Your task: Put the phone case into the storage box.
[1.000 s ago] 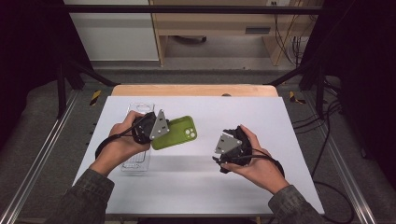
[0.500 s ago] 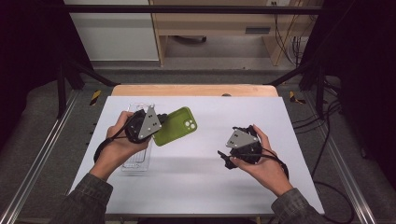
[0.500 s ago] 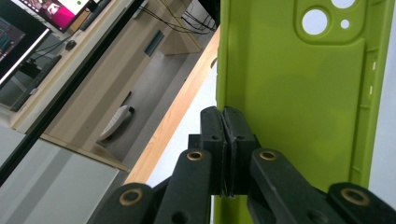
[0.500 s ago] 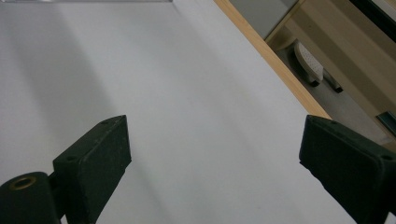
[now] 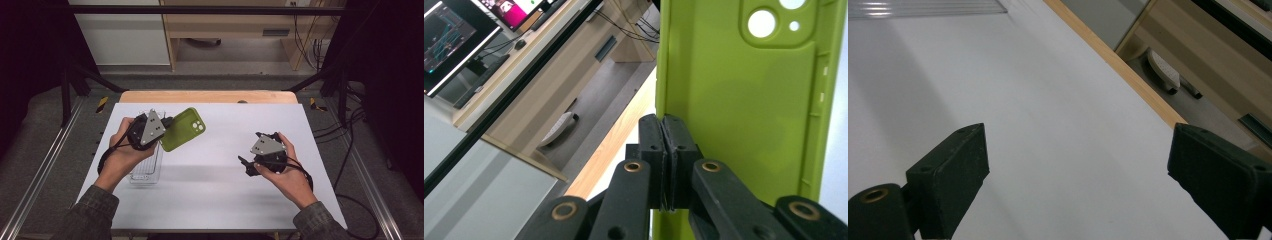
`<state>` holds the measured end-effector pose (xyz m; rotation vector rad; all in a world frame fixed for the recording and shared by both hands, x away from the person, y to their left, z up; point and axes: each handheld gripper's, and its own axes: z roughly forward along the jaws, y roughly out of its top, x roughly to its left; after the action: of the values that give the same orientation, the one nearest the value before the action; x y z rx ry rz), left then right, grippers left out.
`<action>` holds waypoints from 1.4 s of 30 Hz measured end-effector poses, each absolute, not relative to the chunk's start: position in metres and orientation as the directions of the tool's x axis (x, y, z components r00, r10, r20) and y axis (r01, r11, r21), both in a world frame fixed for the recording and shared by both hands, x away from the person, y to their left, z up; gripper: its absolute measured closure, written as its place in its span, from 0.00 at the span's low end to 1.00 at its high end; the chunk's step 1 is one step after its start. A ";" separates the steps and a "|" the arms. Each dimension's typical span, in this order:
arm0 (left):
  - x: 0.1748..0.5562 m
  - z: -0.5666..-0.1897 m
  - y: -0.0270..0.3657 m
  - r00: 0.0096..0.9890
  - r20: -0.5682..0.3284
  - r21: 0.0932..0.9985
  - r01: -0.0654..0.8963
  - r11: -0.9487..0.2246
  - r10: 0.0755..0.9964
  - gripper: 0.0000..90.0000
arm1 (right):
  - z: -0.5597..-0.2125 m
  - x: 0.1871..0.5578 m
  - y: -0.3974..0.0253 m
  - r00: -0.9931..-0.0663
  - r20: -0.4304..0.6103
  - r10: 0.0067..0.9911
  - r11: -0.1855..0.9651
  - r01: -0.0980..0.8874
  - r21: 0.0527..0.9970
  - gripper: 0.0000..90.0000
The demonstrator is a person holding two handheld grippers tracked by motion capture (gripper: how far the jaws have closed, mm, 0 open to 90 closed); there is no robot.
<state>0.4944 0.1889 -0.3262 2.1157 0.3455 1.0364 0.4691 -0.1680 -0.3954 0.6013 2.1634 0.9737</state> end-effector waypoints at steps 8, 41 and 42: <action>0.497 -0.325 0.199 0.610 0.551 0.747 -0.056 -0.663 0.569 0.97 | -0.402 0.473 -0.183 -0.646 -0.363 0.671 0.581 0.155 0.799 0.09; 0.502 -0.348 0.233 0.475 0.362 0.899 0.052 -0.436 0.802 0.97 | -0.447 0.429 -0.243 -0.554 -0.054 0.831 0.182 0.178 0.967 0.06; 0.503 -0.348 0.233 0.469 0.359 0.900 0.055 -0.432 0.807 0.97 | -0.448 0.428 -0.243 -0.552 -0.047 0.832 0.173 0.178 0.969 0.06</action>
<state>0.5025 0.2327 -0.3483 1.8162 0.7290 1.0490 0.4276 -0.2426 -0.4481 0.9522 1.8558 1.4094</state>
